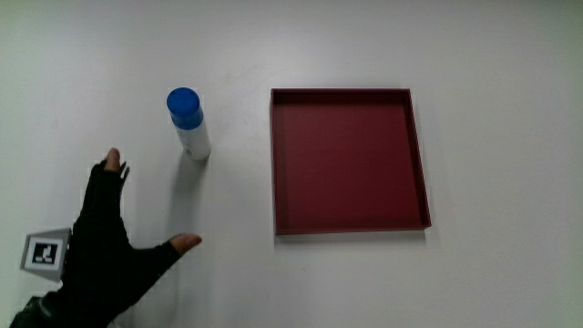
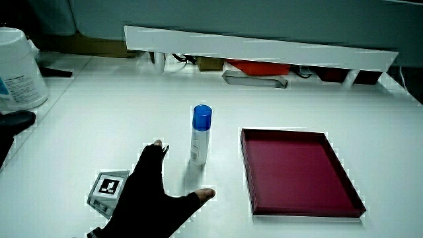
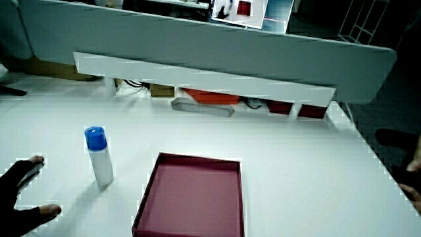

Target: Pick glue from desk

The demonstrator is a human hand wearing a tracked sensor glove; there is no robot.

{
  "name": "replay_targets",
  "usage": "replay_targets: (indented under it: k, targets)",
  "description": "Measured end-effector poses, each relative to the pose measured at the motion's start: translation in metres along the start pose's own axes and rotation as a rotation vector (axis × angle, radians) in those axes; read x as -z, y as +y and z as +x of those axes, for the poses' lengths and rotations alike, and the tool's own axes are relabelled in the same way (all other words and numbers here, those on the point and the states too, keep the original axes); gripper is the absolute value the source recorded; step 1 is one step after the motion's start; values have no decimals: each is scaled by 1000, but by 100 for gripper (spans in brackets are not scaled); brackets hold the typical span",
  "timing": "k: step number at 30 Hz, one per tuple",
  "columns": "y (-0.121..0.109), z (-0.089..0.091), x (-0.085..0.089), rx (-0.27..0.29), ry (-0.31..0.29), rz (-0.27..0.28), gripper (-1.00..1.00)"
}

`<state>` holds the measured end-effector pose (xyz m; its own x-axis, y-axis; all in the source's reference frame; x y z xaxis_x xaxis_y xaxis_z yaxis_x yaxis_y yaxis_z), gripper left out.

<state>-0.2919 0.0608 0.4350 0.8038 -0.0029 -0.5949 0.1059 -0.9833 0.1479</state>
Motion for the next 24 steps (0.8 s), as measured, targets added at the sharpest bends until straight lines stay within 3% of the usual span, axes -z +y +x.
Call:
replay_targets:
  k: [2, 8, 10, 11, 12, 13, 14, 15, 18, 24]
  targets:
    - [13, -1, -1, 173, 22, 77, 0]
    - [37, -3, 8, -164, -370, -9, 0]
    - [45, -2, 10, -155, -374, -9, 0]
    - [49, 0, 11, -131, -403, -2, 0]
    - [52, -1, 13, -163, -384, -8, 0]
    - [57, 2, 13, -155, -370, -16, 0]
    - [61, 4, 15, -132, -410, -10, 0]
    - [64, 5, 17, -109, -410, -1, 0]
    - [73, 8, 23, -110, -451, -10, 0]
    - [84, 5, 34, -103, -438, 0, 0]
